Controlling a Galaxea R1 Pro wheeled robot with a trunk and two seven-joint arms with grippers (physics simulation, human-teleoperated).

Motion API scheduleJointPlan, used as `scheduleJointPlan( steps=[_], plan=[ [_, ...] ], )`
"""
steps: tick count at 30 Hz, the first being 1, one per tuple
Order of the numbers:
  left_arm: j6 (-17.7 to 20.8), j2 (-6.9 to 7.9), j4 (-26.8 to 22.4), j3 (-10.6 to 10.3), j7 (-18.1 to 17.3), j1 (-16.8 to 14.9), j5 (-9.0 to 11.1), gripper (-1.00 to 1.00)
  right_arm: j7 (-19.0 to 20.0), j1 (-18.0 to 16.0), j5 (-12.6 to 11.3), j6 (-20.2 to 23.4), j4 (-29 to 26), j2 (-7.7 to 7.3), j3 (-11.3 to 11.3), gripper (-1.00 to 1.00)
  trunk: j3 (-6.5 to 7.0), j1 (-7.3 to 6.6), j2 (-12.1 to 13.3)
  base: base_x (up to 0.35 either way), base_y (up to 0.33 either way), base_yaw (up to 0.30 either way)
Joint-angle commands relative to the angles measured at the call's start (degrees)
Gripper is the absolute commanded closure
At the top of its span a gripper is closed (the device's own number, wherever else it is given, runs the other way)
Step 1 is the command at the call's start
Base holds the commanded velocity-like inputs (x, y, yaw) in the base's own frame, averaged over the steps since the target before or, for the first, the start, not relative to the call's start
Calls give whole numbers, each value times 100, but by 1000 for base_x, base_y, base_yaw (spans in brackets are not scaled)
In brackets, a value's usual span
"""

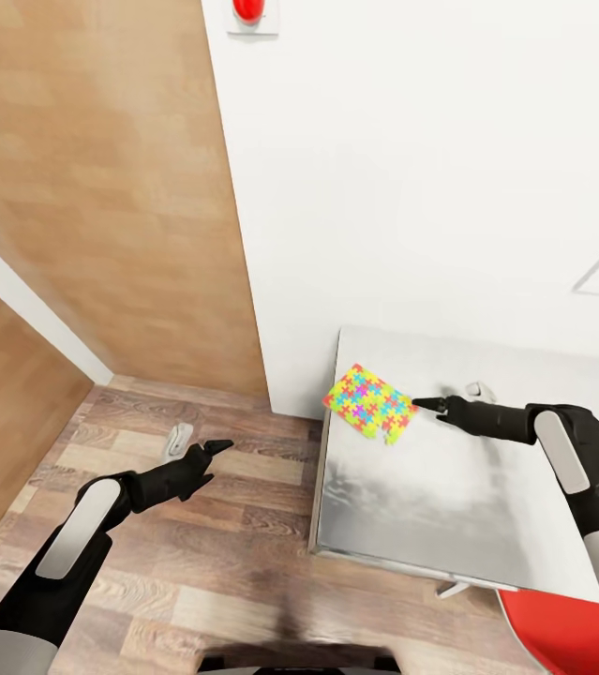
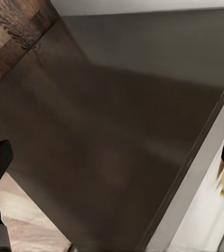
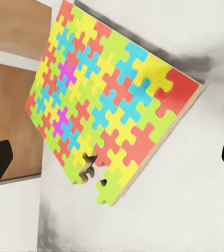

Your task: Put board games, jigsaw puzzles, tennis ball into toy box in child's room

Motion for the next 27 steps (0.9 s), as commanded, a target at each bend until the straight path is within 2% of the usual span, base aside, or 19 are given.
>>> scheduleJointPlan(
  steps=[1, 12, 27],
  plan=[
    [0, 4, -7, -8, 54, -3, 59, -100, 56, -4, 50, 23, -1, 1, -9, -100, -8, 1, -9, -148, 0, 0],
    [-5, 3, -11, -6, 57, -3, 57, -100, 49, 15, 52, 23, 7, 14, 12, -100, -8, 1, -9, -98, 0, 0],
    [-6, 5, -9, -6, 57, -3, 56, -100, 27, -38, 82, 23, 330, 187, 23, -100, -8, 1, -9, -16, 0, 0]
  ],
)
